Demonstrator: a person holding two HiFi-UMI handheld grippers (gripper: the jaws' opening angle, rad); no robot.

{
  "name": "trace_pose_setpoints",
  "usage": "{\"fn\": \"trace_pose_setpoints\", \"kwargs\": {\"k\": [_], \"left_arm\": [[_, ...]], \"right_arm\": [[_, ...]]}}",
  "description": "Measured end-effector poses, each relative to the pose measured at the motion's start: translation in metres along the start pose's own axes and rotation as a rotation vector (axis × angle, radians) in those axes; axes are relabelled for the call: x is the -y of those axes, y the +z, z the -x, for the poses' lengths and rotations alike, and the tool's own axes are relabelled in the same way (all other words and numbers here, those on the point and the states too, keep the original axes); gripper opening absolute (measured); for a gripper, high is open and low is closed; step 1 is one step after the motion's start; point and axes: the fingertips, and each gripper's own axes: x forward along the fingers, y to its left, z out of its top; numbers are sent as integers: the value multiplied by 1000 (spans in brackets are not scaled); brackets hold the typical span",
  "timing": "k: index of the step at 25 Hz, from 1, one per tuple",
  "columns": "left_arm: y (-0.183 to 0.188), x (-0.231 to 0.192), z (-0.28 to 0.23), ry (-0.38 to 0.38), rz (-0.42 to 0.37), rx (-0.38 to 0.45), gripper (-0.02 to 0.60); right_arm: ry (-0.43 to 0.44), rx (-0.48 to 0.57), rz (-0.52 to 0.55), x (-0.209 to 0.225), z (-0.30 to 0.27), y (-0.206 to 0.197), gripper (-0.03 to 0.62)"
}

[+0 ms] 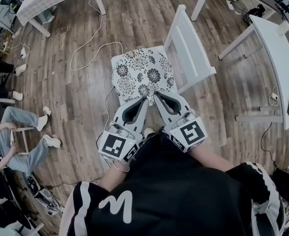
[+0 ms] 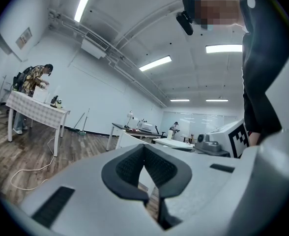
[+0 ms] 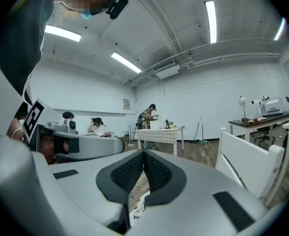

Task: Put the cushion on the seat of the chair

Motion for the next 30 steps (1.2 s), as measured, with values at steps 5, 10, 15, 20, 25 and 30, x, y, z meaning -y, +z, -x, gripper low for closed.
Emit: {"fn": "trace_pose_setpoints", "kwargs": {"k": [5, 10, 15, 20, 25, 30], "left_arm": [[13, -4, 5, 21, -27, 26, 3], [18, 4, 9, 40, -41, 36, 3], [19, 28, 11, 51, -45, 41, 3], [14, 59, 15, 57, -48, 47, 3], [4, 100, 24, 61, -39, 48, 3], [-3, 146, 36, 79, -35, 65, 3]], "right_arm": [[14, 29, -3, -3, -1, 13, 20], [34, 48, 2, -6, 8, 20, 20], [49, 50, -4, -7, 31, 21, 20], [63, 59, -3, -10, 63, 21, 20], [77, 66, 1, -18, 106, 20, 20], [93, 73, -2, -28, 158, 19, 20]]}}
